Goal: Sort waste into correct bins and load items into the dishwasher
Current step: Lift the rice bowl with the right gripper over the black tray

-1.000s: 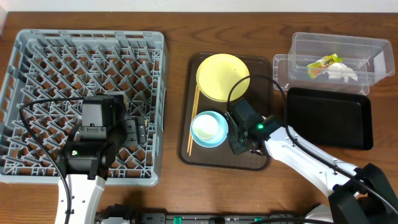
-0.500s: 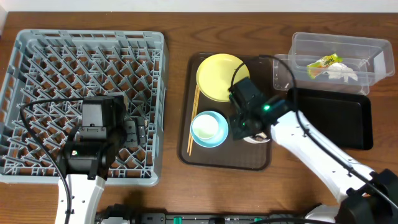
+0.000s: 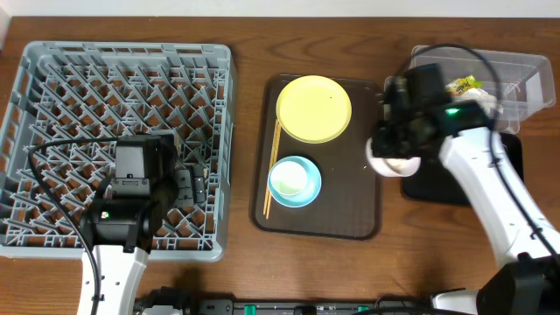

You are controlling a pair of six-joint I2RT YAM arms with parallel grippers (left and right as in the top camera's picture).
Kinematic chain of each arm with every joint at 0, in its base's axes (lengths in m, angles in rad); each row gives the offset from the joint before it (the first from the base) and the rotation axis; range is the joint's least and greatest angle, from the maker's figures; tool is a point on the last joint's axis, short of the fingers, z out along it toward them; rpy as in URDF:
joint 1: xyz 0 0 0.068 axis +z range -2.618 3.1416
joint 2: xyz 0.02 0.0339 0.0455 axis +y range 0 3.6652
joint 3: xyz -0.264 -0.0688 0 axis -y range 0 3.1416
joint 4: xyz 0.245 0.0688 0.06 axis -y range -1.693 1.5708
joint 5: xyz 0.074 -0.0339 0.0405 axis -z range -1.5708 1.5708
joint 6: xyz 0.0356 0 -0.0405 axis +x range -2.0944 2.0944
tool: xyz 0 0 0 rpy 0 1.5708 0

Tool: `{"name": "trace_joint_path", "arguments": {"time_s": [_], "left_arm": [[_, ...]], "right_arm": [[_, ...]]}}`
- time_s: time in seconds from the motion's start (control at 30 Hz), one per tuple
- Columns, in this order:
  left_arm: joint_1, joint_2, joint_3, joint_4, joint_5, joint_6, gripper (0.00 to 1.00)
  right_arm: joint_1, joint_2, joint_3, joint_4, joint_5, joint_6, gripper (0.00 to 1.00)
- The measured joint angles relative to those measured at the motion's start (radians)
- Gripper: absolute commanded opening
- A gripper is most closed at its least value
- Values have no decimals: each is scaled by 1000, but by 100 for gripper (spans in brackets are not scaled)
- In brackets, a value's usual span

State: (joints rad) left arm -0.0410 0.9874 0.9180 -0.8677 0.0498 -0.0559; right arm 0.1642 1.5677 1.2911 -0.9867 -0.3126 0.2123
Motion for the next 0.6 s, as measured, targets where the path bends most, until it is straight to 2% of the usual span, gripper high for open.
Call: {"name": "trace_joint_path", "arguments": {"time_s": [0.3,0.6], "left_arm": [[0,0,0,0,0,0,89],[0,0,0,0,0,0,89]], "right_arm": [[-296,0,-1,-114,-191,-158,1],[-564,0,-106,-89,-418,-357,1]]}}
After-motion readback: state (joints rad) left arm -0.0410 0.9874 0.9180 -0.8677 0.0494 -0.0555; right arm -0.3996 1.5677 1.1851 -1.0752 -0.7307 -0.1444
